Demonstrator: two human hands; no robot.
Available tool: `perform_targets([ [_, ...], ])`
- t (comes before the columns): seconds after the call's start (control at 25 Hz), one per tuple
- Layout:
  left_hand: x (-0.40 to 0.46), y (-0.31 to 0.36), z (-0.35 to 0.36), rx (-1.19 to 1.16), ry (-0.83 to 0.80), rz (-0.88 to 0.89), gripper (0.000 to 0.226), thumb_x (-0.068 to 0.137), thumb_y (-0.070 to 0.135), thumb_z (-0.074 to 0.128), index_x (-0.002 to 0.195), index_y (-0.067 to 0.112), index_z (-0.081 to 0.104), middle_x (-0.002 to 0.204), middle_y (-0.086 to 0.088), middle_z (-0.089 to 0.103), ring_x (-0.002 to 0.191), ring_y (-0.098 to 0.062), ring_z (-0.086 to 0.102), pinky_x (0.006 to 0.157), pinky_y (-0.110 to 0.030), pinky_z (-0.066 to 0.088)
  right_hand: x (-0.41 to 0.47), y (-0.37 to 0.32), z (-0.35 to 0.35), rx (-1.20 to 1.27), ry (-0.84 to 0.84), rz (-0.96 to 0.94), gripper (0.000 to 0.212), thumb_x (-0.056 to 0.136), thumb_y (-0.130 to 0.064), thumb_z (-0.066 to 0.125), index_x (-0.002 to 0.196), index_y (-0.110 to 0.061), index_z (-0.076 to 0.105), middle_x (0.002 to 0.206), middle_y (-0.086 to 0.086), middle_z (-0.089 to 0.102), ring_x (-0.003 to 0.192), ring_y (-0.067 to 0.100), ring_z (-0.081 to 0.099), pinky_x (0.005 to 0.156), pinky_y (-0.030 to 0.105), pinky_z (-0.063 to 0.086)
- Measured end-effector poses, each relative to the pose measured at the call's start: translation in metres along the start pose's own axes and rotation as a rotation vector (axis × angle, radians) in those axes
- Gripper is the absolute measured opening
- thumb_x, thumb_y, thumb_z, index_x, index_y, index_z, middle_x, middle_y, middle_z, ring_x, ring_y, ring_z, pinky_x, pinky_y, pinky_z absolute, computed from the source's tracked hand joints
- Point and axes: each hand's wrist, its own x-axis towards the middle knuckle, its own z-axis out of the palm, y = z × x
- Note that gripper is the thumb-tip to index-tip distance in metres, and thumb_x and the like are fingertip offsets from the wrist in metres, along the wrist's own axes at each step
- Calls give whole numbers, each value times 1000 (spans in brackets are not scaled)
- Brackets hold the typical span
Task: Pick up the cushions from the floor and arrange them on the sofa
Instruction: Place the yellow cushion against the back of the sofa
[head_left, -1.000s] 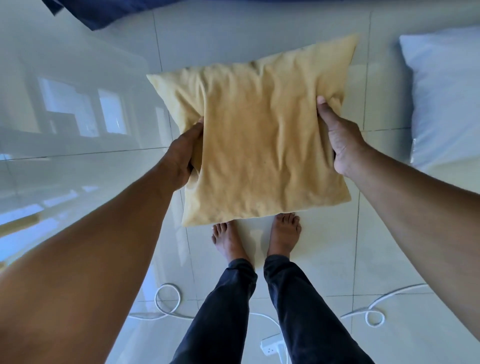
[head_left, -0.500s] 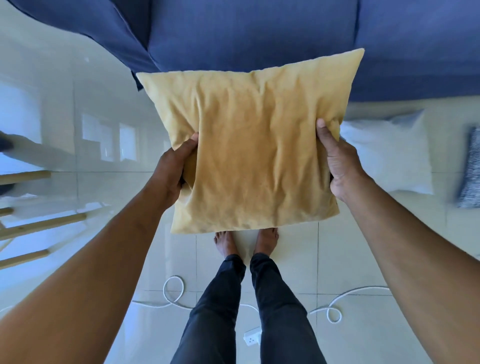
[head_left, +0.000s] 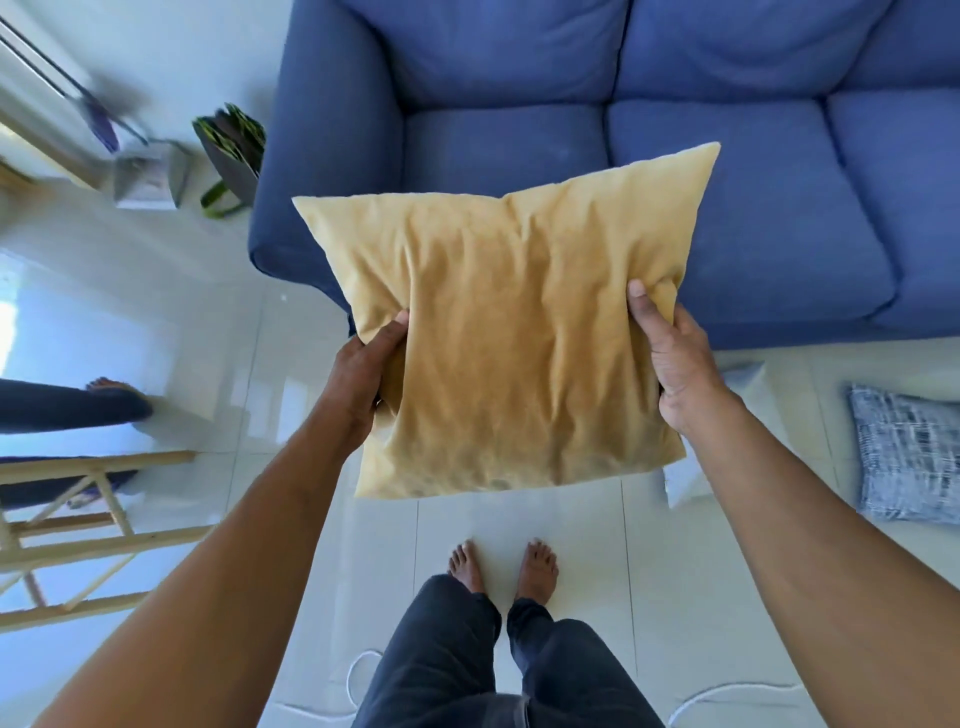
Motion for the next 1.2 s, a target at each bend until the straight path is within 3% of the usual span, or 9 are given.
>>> perform_targets([
  [0.08,-5,22,2,-3,11,32,79,72,65,81,138,25,66,125,2,80,117,-23,75,104,-49,58,1,-24,3,12,9,-35,81,61,-76,85,127,-29,71,127,-12,76,124,13,68,115,46,48],
  [0.32,19,75,3,-4,25,131,30,93,46,72,118,30,75,108,6,82,107,-19,74,87,-39,57,30,-82,20,71,-111,-8,93,53,-78,87,128,-25,73,124,-6,79,120,18,72,112,48,50],
  [0.4,40,94,-1,-8,2,149,31,91,42,73,118,26,75,98,10,82,104,-18,73,86,-36,55,43,-100,30,102,-140,-26,82,63,-69,84,131,-24,71,125,-5,79,119,15,73,113,47,49],
  [0.48,71,113,-5,-16,-42,150,36,90,38,74,123,24,73,107,7,83,109,-20,74,92,-38,56,65,-119,46,123,-129,-48,74,70,-60,82,133,-23,69,126,-6,78,120,13,72,114,46,49],
  [0.56,99,129,-7,-18,-82,143,35,93,29,73,128,24,70,118,2,82,113,-21,75,92,-40,57,88,-134,62,139,-131,-59,76,69,-61,84,134,-23,69,129,-6,77,123,14,70,115,47,47],
  [0.68,145,159,-9,-42,-108,118,35,93,15,72,127,23,68,115,2,83,108,-20,77,85,-37,58,127,-157,86,138,-109,-75,86,65,-66,88,137,-24,68,133,-5,75,128,18,68,116,51,45],
  [0.84,199,195,-9,-30,-109,128,53,81,16,80,132,20,66,114,3,82,113,-24,74,87,-40,58,171,-176,106,145,-83,-74,100,52,-70,91,137,-22,67,132,-7,76,128,17,67,115,50,46],
  [1.0,246,228,1,-24,-118,148,69,72,16,83,137,21,62,126,-2,78,120,-27,72,101,-49,56,212,-198,116,183,-20,-66,84,60,-57,90,134,-24,67,128,-9,77,125,17,68,114,50,48],
  [1.2,301,272,24,23,-127,147,61,70,9,76,128,22,66,111,4,82,101,-15,78,83,-34,56,287,-224,120,155,2,-39,76,63,-43,90,132,-22,67,122,-6,79,116,16,72,105,46,54],
])
